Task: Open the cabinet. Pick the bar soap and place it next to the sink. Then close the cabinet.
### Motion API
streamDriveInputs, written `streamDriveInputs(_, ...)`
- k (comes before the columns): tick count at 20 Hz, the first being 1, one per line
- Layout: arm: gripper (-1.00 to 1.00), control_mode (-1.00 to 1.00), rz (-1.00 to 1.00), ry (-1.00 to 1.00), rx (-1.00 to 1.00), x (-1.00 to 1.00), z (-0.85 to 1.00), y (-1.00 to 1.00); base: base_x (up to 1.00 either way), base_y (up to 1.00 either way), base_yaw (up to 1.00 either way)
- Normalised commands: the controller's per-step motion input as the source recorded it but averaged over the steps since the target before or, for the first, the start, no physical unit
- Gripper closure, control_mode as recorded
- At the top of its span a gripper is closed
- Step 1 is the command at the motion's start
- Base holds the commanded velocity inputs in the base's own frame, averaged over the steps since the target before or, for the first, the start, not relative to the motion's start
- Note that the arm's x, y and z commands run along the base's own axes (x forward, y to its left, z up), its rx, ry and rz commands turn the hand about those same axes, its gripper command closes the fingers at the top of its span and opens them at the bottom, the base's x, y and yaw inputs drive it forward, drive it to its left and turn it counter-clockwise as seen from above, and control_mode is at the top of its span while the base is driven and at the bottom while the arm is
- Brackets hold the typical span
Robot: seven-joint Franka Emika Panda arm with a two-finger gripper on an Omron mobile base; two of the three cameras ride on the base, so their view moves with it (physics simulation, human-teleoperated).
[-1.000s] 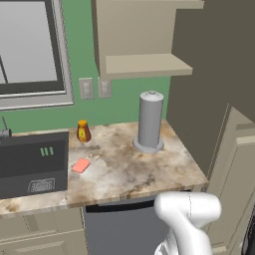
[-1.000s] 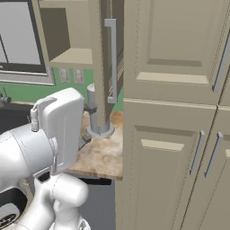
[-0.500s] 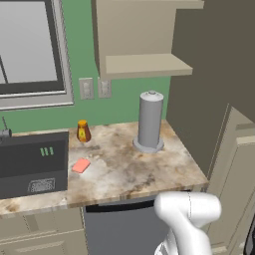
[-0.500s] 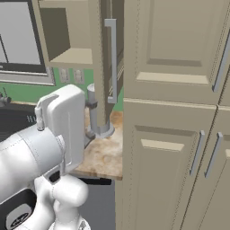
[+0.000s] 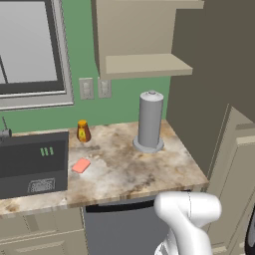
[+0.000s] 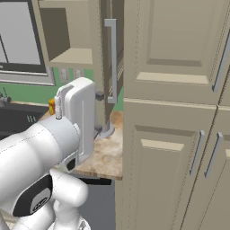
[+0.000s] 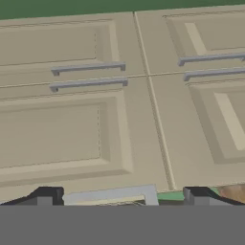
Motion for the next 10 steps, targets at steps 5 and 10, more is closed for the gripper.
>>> streamDriveInputs(5, -1.00, -1.00, 0.10, 0.00, 0.00, 0.18, 0.00, -0.03, 0.00, 0.00, 0.00)
streamDriveInputs(10, -1.00, -1.00, 0.09, 0.00, 0.00, 0.20, 0.00, -0.02, 0.00, 0.00, 0.00)
